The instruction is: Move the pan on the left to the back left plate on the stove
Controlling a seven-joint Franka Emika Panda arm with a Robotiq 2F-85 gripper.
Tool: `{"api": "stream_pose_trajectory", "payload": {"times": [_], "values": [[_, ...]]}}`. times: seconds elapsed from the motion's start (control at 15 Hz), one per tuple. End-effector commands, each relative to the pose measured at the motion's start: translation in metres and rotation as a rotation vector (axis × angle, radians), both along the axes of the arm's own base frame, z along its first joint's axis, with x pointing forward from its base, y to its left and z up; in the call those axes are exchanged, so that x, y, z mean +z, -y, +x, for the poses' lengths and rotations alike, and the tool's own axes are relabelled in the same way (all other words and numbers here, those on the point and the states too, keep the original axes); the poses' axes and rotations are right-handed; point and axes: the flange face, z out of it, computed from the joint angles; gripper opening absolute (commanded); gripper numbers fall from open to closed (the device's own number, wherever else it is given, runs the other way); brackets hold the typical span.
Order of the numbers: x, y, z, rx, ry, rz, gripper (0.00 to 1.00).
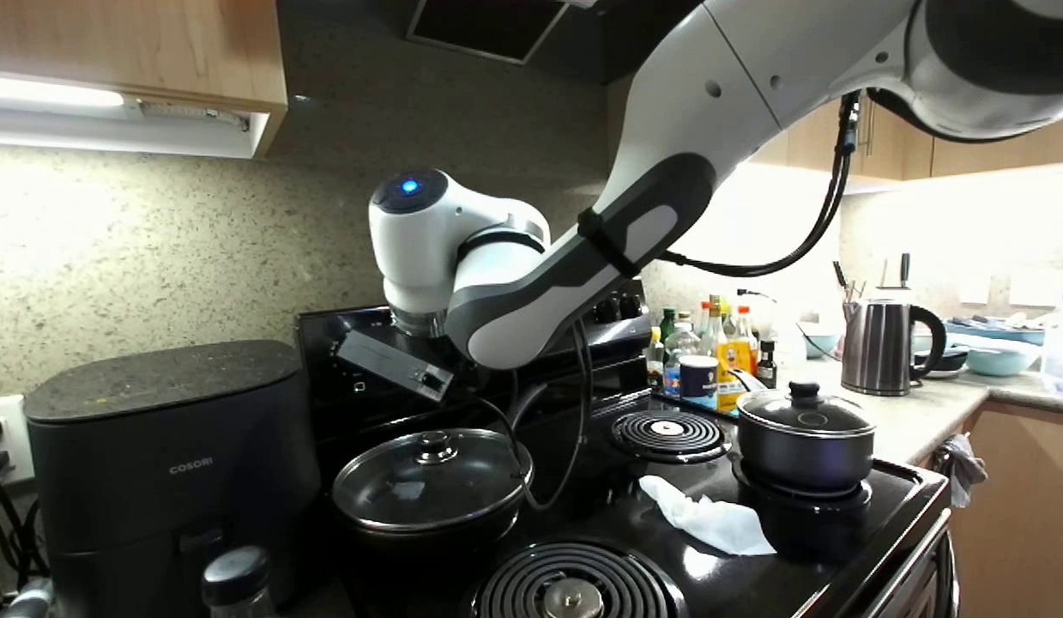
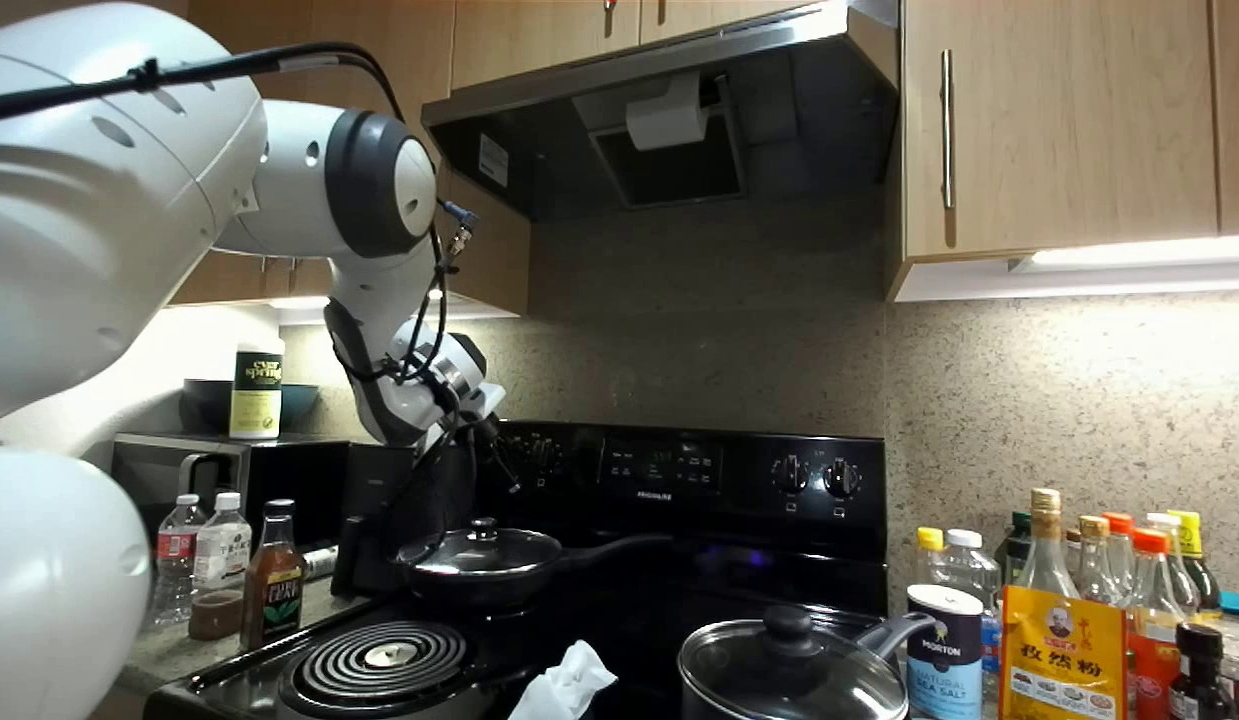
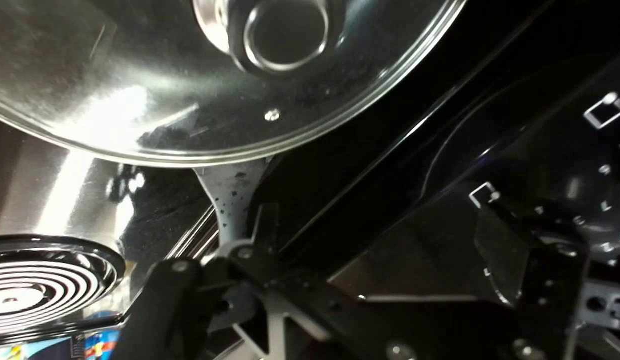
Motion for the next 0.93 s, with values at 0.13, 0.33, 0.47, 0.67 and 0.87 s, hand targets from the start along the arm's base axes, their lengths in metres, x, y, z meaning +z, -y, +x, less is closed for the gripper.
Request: {"api": "stream_pose_trajectory", "payload": {"times": [0.13, 0.33, 0.47, 0.67, 0.87], "values": [[0.011, -0.012, -0.021, 0.076, -0.015, 0.005, 1.0], [0.016, -0.008, -0.026, 0.081, -0.016, 0.001, 1.0], [0.01, -0.015, -0.033, 0.125, -0.041, 0.021, 1.0], [-0.001, -0.045, -0.063, 0.253, -0.095, 0.106, 1.0], [-0.012, -0.073, -0.095, 0.373, -0.156, 0.188, 1.0]]}}
